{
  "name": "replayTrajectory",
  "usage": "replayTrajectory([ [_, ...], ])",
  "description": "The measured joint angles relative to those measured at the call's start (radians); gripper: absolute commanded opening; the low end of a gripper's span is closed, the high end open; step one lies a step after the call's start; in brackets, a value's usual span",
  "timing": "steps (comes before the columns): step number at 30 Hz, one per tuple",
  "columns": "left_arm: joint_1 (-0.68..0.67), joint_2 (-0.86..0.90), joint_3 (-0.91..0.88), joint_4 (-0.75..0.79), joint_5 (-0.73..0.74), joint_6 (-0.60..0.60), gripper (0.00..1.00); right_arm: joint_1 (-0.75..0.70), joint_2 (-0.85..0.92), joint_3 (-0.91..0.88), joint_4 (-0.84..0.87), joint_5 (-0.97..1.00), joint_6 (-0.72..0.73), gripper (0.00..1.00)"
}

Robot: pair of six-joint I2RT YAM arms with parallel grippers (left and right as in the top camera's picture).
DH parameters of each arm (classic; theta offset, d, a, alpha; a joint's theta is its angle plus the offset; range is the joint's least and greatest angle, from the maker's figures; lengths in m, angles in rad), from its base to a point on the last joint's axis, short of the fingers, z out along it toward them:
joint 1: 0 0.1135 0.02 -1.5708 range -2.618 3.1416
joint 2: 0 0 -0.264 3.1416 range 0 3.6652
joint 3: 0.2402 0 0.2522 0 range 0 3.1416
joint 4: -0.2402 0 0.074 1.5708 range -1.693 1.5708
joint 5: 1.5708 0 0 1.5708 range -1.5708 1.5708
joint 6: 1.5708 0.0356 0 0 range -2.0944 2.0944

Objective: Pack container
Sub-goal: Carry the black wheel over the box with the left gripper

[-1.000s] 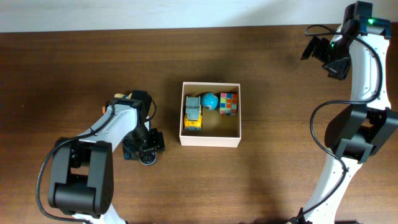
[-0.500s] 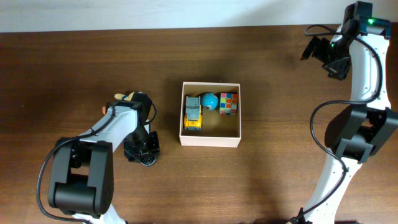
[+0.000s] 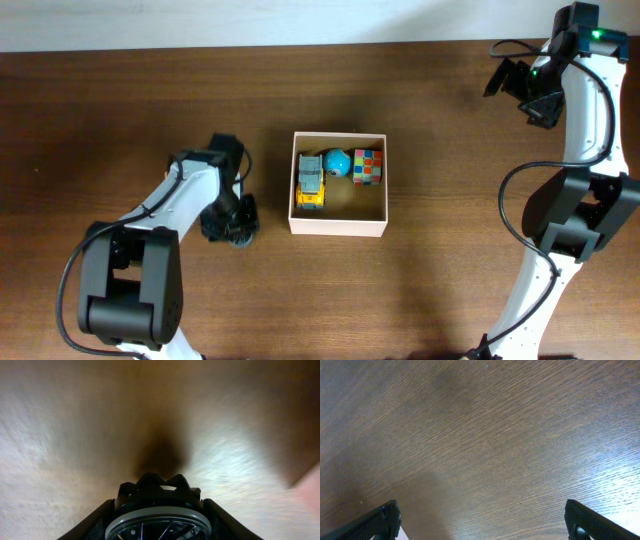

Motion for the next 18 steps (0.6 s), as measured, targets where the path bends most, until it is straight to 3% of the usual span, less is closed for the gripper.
replayTrajectory([
  [18,0.0,0.005,0.542,-0.008,0.008,0.0,0.42,0.0,0.0,0.0,0.0,0.0,0.0,0.99],
])
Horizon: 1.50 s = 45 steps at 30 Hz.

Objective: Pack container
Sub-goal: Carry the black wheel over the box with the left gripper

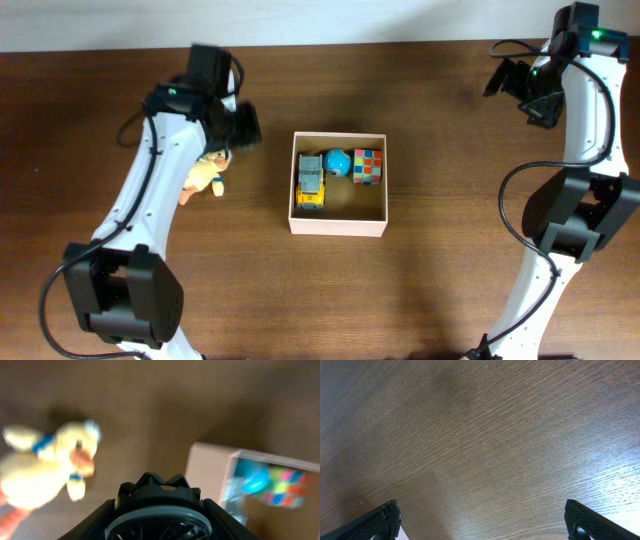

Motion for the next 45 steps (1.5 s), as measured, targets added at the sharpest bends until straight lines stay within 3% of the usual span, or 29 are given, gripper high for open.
replayTrajectory([
  [8,-0.045,0.0,0.085,0.0,0.012,0.0,0.43,0.0,0.0,0.0,0.0,0.0,0.0,0.99],
  [19,-0.24,0.009,0.086,0.007,0.014,0.023,0.43,0.0,0.0,0.0,0.0,0.0,-0.001,0.99],
  [28,-0.372,0.15,0.086,-0.01,0.011,0.08,0.43,0.0,0.0,0.0,0.0,0.0,0.0,0.99],
  [35,-0.414,0.263,0.086,-0.013,0.011,0.105,0.43,0.0,0.0,0.0,0.0,0.0,-0.001,0.99],
  [45,-0.428,0.273,0.086,0.01,0.011,0.114,0.41,0.0,0.0,0.0,0.0,0.0,0.0,0.99],
])
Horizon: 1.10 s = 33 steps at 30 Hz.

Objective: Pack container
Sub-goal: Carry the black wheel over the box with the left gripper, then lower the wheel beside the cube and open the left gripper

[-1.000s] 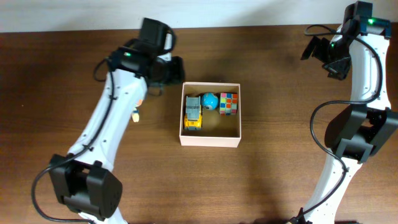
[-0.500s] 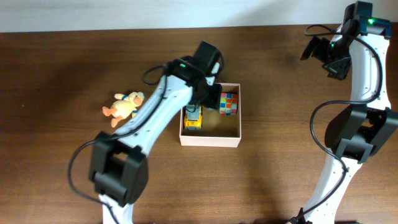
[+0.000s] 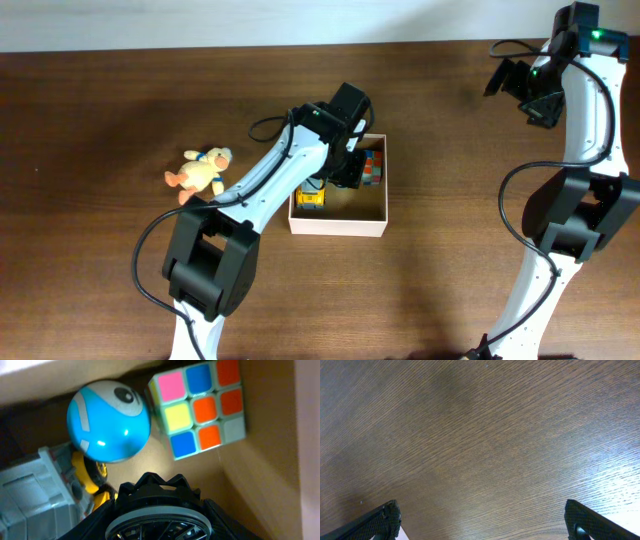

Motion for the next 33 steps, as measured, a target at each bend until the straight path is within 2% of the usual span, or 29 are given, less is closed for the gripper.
replayTrajectory([
  [9,-0.04,0.0,0.0,0.037,0.037,0.052,0.41,0.0,0.0,0.0,0.0,0.0,0.0,0.99],
  [28,-0.055,0.0,0.0,-0.017,0.065,0.074,0.37,0.0,0.0,0.0,0.0,0.0,-0.001,0.99],
  [29,-0.055,0.0,0.0,-0.017,0.065,0.074,0.38,0.0,0.0,0.0,0.0,0.0,0.0,0.99],
  [33,-0.056,0.0,0.0,0.006,0.065,0.075,0.54,0.0,0.0,0.0,0.0,0.0,-0.001,0.99],
])
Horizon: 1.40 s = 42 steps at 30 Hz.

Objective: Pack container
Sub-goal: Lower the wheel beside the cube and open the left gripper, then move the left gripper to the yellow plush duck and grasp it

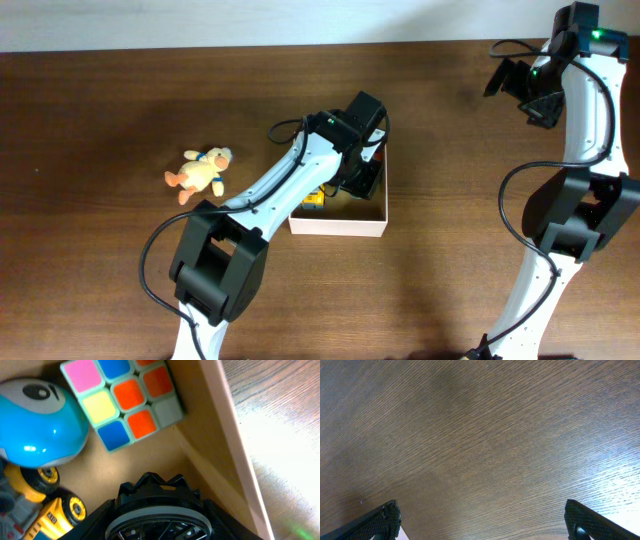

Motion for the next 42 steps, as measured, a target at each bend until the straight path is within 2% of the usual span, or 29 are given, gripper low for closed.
replayTrajectory([
  [10,-0.003,0.0,0.0,0.048,0.0,0.007,0.77,0.0,0.0,0.0,0.0,0.0,0.001,0.99],
  [14,-0.003,0.0,0.0,0.052,-0.001,0.007,0.81,0.0,0.0,0.0,0.0,0.0,0.0,0.99],
  [24,0.003,0.0,0.013,0.077,-0.01,0.007,0.81,0.0,0.0,0.0,0.0,0.0,0.001,0.99],
  [31,0.067,0.0,0.177,0.048,-0.017,0.006,0.77,0.0,0.0,0.0,0.0,0.0,0.0,0.99],
  [36,0.157,0.0,0.291,-0.093,-0.123,0.002,0.77,0.0,0.0,0.0,0.0,0.0,0.001,0.99],
  [42,0.303,0.0,0.302,-0.265,-0.266,-0.029,0.77,0.0,0.0,0.0,0.0,0.0,0.001,0.99],
])
